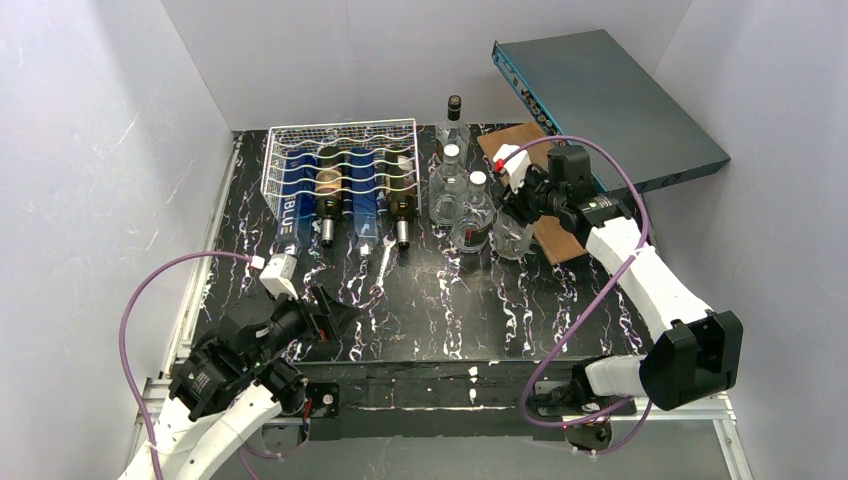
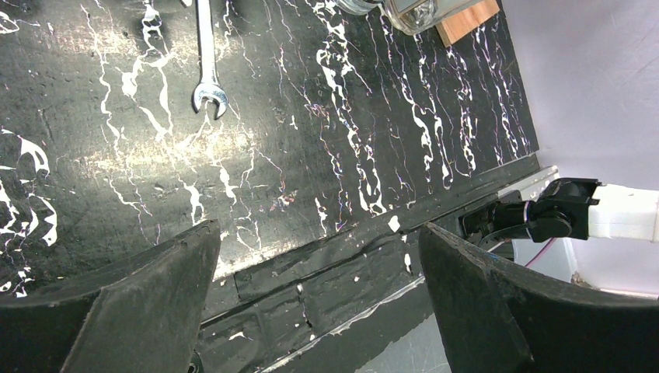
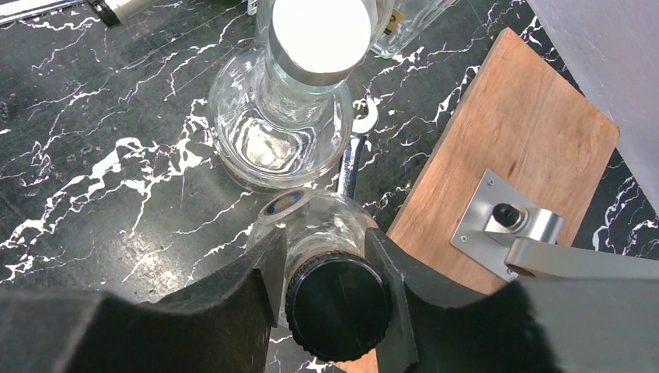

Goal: Take the wine bottle off the wine rack
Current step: Move the wine bottle to the center of the board.

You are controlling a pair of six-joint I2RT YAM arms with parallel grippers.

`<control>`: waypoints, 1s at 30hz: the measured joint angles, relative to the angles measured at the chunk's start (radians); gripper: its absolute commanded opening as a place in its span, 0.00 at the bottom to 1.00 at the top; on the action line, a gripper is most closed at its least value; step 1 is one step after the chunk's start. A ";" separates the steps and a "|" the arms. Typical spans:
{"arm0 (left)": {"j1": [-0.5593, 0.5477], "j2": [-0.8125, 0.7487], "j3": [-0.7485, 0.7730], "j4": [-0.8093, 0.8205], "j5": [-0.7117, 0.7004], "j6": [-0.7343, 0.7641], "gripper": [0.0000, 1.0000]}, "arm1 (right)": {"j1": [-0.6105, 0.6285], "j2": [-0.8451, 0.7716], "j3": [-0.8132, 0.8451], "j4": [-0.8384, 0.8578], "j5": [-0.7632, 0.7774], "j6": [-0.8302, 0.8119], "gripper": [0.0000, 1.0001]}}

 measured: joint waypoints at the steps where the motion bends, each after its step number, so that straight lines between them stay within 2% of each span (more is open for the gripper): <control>1: 0.000 0.002 0.000 0.000 0.000 0.000 0.98 | 0.000 0.000 0.000 0.000 0.001 -0.006 0.49; 5: 0.000 0.006 0.000 0.000 0.000 0.000 0.98 | -0.001 0.000 0.003 -0.006 -0.009 0.007 0.30; 12: 0.000 0.008 0.000 0.000 0.001 0.000 0.98 | -0.018 0.003 0.011 -0.013 -0.015 0.057 0.20; 30: 0.000 0.011 0.000 0.000 0.002 0.000 0.98 | -0.059 0.008 0.027 -0.047 -0.082 0.159 0.18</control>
